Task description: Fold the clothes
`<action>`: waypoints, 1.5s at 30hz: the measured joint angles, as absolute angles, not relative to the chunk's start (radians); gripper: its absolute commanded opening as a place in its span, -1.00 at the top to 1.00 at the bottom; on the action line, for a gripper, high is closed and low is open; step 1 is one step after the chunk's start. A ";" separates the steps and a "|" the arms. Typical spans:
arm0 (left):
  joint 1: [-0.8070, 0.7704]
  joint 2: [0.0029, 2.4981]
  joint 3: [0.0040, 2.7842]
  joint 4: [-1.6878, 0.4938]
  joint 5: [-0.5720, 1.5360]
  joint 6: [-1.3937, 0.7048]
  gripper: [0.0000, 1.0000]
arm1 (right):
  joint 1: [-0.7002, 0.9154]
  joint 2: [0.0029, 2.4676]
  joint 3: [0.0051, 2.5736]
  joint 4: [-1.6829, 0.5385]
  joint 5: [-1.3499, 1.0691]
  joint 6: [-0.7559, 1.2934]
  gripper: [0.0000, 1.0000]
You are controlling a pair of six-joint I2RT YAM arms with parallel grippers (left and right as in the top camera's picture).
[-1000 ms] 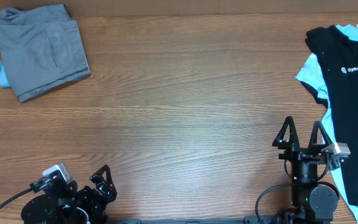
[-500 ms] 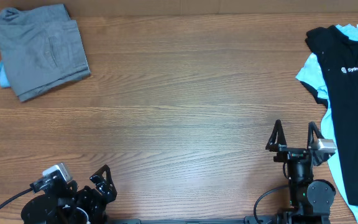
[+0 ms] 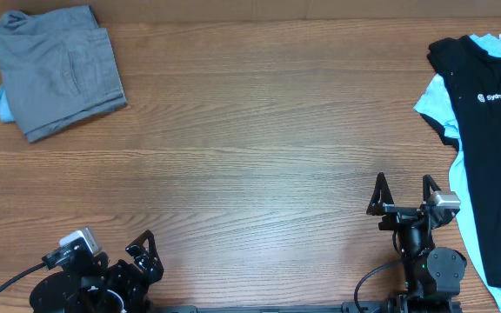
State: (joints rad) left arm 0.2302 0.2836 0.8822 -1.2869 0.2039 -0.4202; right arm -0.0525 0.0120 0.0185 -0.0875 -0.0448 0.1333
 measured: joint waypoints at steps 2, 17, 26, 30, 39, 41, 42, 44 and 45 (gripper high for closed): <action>0.230 0.284 0.882 -1.287 0.204 -0.420 -1.00 | -0.052 0.012 0.019 -0.087 -0.044 0.133 -1.00; 0.230 0.284 0.882 -1.287 0.204 -0.420 -0.99 | -0.052 0.012 0.019 -0.088 -0.045 0.130 -1.00; 0.112 0.269 0.859 -1.125 0.170 -0.435 -1.00 | -0.052 0.012 0.019 -0.087 -0.046 0.131 -1.00; 0.018 0.200 0.732 -0.826 0.162 -0.414 -1.00 | -0.052 0.012 0.019 -0.086 -0.045 0.130 -1.00; -0.013 0.048 0.334 -0.335 0.151 -0.382 -1.00 | -0.052 0.012 0.019 -0.088 -0.046 0.130 -1.00; -0.014 0.027 0.289 -0.274 0.138 -0.383 -0.99 | -0.052 0.012 0.019 -0.088 -0.045 0.130 -1.00; -0.014 0.021 0.271 -0.257 0.125 -0.387 -1.00 | -0.052 0.012 0.019 -0.088 -0.045 0.131 -1.00; -0.014 0.019 0.239 -0.242 0.088 -0.419 -1.00 | -0.052 0.012 0.019 -0.088 -0.045 0.130 -1.00; -0.014 0.018 0.221 -0.234 0.067 -0.439 -0.99 | -0.053 0.012 0.019 -0.088 -0.045 0.130 -1.00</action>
